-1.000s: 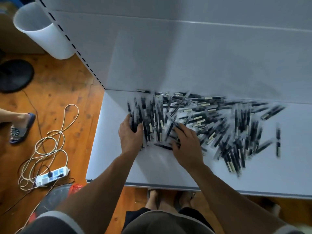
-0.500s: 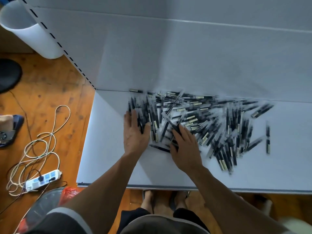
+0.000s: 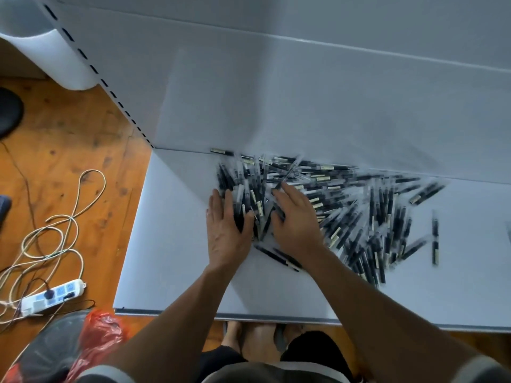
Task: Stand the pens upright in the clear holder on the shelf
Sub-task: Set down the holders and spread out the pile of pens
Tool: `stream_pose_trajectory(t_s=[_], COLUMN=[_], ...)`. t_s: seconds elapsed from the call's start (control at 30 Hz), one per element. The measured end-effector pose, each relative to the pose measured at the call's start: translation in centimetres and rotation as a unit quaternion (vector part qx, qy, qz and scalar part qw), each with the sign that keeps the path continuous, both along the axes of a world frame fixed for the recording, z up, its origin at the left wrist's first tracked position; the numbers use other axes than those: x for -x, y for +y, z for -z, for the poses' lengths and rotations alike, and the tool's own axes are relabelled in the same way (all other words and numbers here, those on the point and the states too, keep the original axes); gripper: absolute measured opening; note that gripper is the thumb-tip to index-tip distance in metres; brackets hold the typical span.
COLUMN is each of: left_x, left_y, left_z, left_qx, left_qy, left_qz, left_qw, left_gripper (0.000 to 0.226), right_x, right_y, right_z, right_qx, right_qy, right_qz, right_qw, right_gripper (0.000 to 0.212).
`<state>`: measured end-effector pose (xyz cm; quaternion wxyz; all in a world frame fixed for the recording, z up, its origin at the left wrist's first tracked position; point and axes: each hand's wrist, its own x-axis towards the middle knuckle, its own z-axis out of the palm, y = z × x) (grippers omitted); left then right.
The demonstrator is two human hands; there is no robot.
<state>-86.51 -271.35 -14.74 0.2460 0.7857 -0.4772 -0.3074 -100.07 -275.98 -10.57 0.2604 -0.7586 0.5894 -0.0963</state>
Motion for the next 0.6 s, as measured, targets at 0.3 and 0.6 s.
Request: stream_pose_trajectory(t_s=[0.3, 0.6], left_x=[-0.1, 2.5], left_y=[0.2, 0.3], left_z=[0.5, 0.6], left_qx=[0.021, 0.077], left_qy=[0.024, 0.044], left_qz=[-0.011, -0.048], left_qw=[0.999, 0.995], left_gripper=[0.067, 0.063], right_x=[-3.4, 0.1], right_y=[-9.1, -7.9], right_z=[0.4, 1.9], right_qx=[-0.035, 0.032], right_qy=[0.144, 0.031], right_qz=[-0.136, -0.155], right_qw=[0.980, 0.987], right_gripper=[0.059, 0.037])
